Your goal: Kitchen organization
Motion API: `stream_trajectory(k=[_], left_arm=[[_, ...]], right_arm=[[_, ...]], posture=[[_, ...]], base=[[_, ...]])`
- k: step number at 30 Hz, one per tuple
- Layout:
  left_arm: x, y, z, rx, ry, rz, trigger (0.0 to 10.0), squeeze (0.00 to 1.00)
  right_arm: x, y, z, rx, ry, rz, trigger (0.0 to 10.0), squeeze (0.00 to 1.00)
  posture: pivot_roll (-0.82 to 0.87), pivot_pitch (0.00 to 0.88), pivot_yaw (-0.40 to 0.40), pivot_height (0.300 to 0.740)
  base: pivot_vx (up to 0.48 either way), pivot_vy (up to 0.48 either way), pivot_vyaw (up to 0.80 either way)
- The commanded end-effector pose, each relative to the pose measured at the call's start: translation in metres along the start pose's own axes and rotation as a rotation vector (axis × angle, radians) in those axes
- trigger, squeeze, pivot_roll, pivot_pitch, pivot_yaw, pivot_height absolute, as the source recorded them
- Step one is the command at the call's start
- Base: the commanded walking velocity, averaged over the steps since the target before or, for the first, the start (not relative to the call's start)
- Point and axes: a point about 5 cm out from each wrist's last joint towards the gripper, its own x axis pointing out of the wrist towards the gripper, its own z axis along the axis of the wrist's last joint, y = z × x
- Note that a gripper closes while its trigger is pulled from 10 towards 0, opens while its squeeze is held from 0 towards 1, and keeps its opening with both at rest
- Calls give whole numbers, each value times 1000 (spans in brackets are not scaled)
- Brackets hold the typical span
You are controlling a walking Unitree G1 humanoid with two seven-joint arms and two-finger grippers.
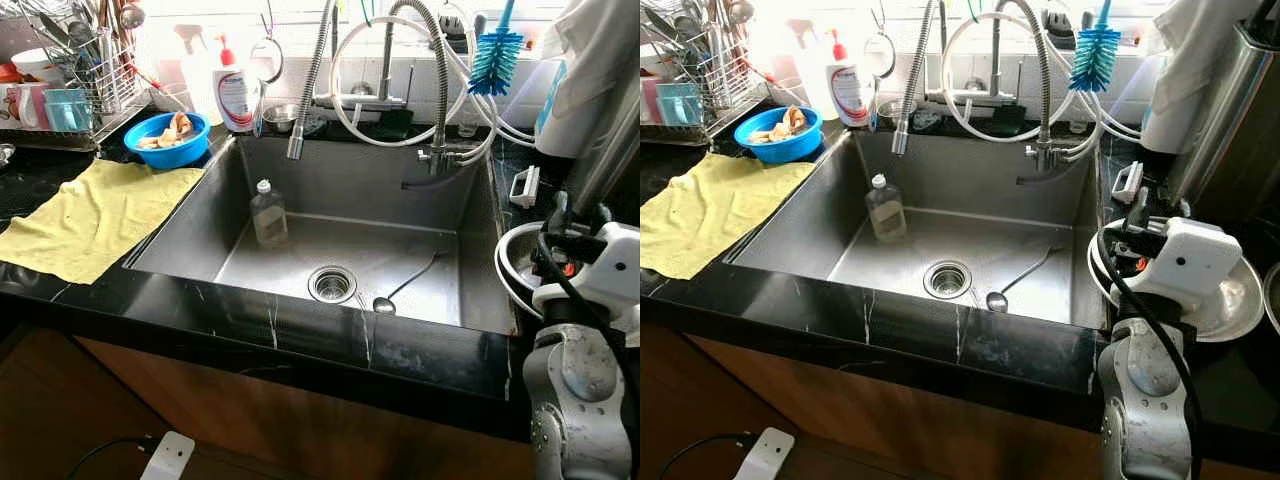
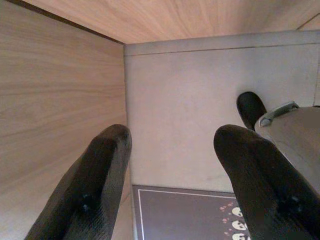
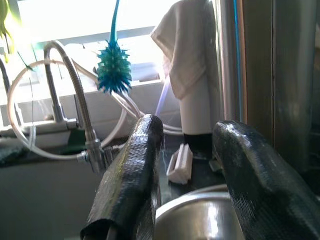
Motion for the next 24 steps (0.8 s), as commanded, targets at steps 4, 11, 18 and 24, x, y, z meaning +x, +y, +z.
stream_trajectory(k=[4,11,18,24], left_arm=[[0,-4,-7,-3,28,-16,10000,0],[0,-4,-6,-20,24,-11,10000,0],[0,-8,-6,-21,25,-18,10000,0],[0,-10,-4,-26,17,-25,10000,0]], right_arm=[[4,-9,13,31,-13,-72,10000,0],[10,-19,21,123,42,-172,10000,1000],[18,-40,33,128,169,-211,10000,0],[15,-59,30,160,297,-278,10000,0]], posture=[[-185,0,77,740],[-189,0,71,740],[-212,0,79,740],[-220,0,78,740]], base=[[0,0,0],[0,0,0],[0,0,0],[0,0,0]])
